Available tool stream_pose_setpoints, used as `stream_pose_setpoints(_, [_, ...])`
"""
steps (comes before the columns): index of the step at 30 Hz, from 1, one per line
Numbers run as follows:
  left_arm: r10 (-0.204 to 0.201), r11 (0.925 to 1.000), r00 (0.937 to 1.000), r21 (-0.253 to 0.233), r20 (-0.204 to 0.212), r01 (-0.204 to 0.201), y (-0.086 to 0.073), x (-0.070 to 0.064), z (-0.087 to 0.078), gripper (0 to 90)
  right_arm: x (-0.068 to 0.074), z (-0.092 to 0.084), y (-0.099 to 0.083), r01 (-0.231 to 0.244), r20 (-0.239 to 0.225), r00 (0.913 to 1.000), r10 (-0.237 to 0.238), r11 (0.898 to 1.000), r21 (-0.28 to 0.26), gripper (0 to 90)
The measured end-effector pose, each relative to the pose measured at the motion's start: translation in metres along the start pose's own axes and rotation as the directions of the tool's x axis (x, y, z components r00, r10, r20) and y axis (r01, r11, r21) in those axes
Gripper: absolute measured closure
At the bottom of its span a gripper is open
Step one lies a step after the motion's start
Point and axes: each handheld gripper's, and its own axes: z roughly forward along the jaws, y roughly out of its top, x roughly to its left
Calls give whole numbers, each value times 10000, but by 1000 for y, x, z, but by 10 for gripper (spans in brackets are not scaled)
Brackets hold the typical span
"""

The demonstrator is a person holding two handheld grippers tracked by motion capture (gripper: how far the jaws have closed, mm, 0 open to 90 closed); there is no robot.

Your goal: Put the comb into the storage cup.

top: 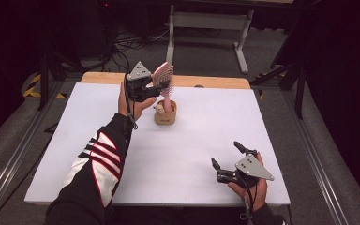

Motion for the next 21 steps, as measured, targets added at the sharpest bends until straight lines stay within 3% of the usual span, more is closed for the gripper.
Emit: stream_pose_setpoints(21, [-676,9977,9977,-92,58,677,-20,3,16,636,-3,0,-1,10,38,10000,-10,10000,57,77])
